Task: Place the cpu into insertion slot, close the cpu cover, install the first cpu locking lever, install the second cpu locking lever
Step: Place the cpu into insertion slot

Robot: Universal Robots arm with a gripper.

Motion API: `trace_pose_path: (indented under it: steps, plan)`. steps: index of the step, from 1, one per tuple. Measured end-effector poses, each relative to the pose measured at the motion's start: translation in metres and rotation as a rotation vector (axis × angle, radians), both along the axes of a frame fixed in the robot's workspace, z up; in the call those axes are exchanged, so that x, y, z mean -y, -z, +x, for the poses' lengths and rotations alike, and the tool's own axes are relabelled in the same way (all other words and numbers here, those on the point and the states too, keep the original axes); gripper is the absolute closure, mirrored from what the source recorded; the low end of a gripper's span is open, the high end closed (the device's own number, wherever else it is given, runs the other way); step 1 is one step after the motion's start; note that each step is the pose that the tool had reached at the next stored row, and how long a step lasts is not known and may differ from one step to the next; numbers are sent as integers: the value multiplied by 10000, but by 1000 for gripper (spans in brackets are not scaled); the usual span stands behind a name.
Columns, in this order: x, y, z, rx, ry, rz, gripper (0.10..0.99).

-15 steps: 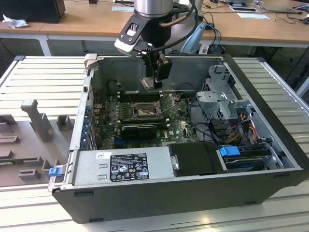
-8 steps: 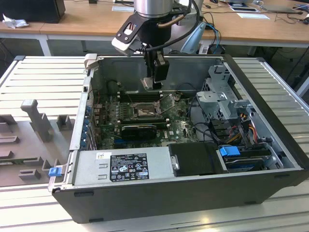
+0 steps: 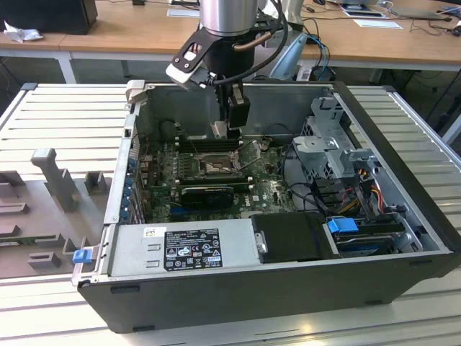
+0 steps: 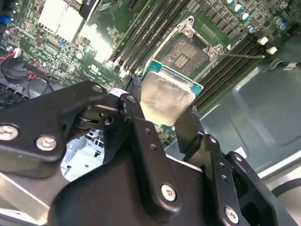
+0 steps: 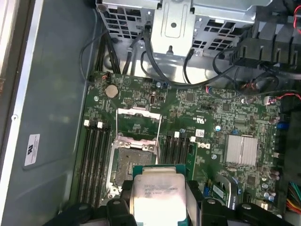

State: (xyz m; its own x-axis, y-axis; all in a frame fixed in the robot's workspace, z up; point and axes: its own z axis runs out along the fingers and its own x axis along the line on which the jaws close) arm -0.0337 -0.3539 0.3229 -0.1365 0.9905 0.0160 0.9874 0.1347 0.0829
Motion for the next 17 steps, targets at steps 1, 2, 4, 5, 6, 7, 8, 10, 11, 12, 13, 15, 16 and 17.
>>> trace_pose_path:
  steps: [1,2,4,5,6,7,8,10,11,12,13,15,16,17]
  plan:
    - [0,10,0,0,4,-1,557]
    - [0,16,0,0,6,-1,557]
    - [0,29,0,0,16,-1,557]
    - [0,38,0,0,24,-1,557]
    - [0,42,0,-1,29,-2,557]
    - [0,45,0,-1,33,-2,557]
    - [0,50,0,0,39,-1,557]
    - [0,64,0,-1,56,-2,557]
    - [0,73,0,0,67,-1,557]
    - [0,77,0,0,71,-1,557]
    - [0,80,0,0,75,-2,557]
    - [0,88,0,0,85,-1,557]
    - [0,93,0,-1,93,-1,557]
    - [0,98,0,-1,105,-1,557]
